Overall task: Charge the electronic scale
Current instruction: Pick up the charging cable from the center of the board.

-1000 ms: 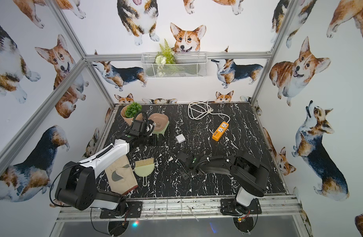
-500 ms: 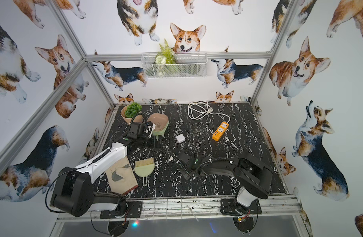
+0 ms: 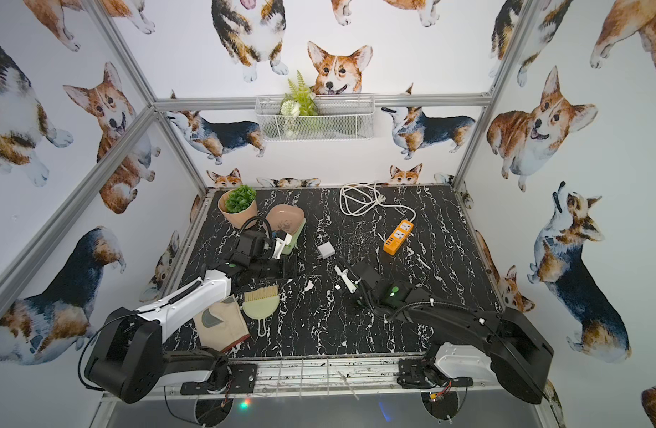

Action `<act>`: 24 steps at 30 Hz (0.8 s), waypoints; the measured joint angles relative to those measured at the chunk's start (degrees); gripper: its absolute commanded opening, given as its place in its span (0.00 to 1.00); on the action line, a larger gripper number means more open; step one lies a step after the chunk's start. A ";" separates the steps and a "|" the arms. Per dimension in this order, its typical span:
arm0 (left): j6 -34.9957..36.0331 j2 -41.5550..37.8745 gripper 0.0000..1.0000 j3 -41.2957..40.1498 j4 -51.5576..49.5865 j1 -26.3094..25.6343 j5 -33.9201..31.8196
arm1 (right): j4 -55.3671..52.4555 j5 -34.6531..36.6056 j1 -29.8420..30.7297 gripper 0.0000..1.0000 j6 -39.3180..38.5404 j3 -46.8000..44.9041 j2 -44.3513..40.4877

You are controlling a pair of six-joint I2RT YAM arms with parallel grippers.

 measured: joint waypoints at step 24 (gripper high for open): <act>3.50 0.83 0.68 5.75 6.21 -14.38 -0.46 | 3.58 -16.33 -9.25 0.00 0.68 -4.22 -11.04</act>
